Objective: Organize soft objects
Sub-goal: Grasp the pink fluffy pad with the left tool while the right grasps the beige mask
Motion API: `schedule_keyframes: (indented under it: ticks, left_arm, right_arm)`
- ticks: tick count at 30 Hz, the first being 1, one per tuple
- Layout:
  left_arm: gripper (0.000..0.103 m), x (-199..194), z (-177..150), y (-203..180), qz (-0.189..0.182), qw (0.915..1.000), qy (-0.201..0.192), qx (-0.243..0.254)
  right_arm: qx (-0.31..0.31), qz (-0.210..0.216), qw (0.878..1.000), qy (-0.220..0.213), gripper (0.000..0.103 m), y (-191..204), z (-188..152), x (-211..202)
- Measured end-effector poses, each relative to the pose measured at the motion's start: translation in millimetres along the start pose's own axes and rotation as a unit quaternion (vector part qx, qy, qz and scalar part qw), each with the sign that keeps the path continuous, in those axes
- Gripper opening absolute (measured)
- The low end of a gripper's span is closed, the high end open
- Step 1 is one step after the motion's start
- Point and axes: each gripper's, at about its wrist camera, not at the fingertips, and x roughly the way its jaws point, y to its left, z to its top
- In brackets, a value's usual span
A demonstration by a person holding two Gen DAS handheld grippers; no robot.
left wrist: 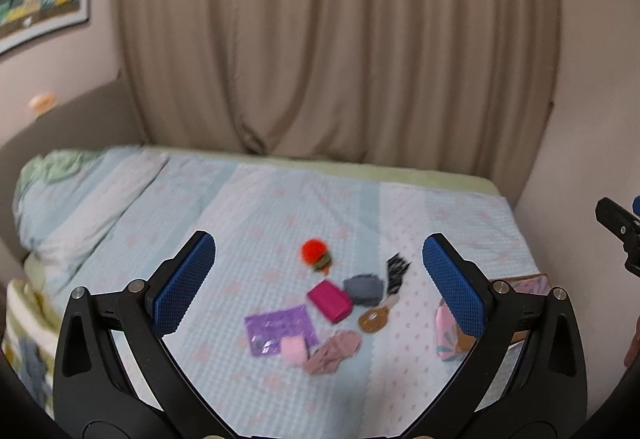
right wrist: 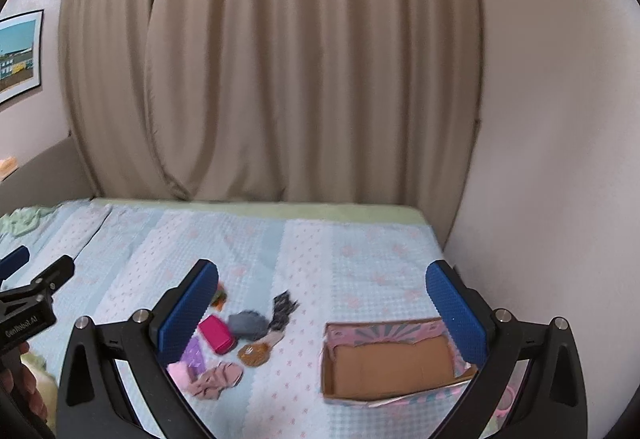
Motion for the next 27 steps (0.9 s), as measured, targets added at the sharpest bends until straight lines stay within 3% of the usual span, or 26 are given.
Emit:
schedule_keyframes:
  ticks: [5,8,13,18,22,27]
  left_arm:
    - [0.103,17.6,-31.9,28.5,0.031,0.9967,0.064,-0.039]
    - [0.103,40.6,-55.8,42.1,0.024,0.9918,0.114,-0.051]
    - [0.103,85.7,-94.8,62.4,-0.010,0.9810,0.186,-0.052]
    - [0.103,149.5,-128.7,73.0,-0.052,0.9661,0.249,-0.046]
    - [0.103,203.6,-158.0,76.2,-0.073,0.9557,0.284,-0.025]
    - [0.103,259.1,-197.2,76.7,-0.098,0.9438,0.316,0.002]
  right_arm:
    - [-0.024,0.048,0.998,0.031,0.103,15.6,-18.5,23.6]
    - [-0.039,0.065,0.996,0.046,0.103,28.7,-31.6,40.4]
    - [-0.004,0.089,0.988,0.129,0.103,52.3,-61.4,76.4]
    - [0.036,0.084,0.972,0.219,0.103,81.0,-102.3,126.7]
    - [0.085,0.064,0.951,0.291,0.103,98.5,-148.2,171.8]
    - [0.135,0.043,0.933,0.330,0.103,116.0,-194.9,208.0]
